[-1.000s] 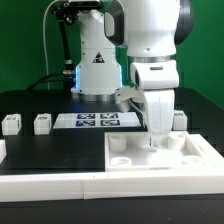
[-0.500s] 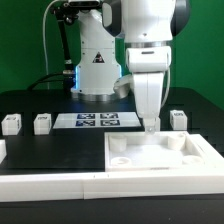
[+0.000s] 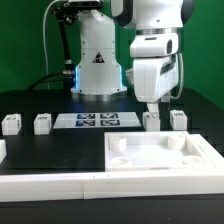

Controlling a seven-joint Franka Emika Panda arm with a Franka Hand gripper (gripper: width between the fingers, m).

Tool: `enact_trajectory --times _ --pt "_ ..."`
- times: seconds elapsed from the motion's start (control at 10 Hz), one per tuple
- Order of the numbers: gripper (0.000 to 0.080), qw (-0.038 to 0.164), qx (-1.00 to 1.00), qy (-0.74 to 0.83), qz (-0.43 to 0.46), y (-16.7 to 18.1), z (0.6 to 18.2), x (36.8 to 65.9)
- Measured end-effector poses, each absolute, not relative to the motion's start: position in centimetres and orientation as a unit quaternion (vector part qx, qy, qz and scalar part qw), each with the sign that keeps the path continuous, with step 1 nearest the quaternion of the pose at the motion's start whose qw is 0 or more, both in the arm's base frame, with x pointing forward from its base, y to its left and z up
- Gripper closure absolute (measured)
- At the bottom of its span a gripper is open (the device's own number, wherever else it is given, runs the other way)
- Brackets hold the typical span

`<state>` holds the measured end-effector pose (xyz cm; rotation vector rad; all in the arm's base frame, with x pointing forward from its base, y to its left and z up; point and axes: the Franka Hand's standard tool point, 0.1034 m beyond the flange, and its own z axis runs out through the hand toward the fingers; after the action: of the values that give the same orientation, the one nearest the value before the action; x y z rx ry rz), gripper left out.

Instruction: Assemble square table

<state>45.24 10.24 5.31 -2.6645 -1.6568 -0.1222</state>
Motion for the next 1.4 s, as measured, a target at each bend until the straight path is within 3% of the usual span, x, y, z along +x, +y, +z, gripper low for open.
enact_trajectory --times 0.3,0.9,1.3,1.4 --pt "0.0150 0.007 -0.894 -0.446 -0.044 10.4 5.3 45.2" --pt "0.0150 0.043 -0.996 -0.074 -0.034 14.0 4.7 42.3" --pt "0.0150 0.054 -0.994 0.096 -0.022 15.5 4.4 41.0" --pt "0.0150 0.052 -0.996 0.073 -0.021 16.0 4.2 40.4"
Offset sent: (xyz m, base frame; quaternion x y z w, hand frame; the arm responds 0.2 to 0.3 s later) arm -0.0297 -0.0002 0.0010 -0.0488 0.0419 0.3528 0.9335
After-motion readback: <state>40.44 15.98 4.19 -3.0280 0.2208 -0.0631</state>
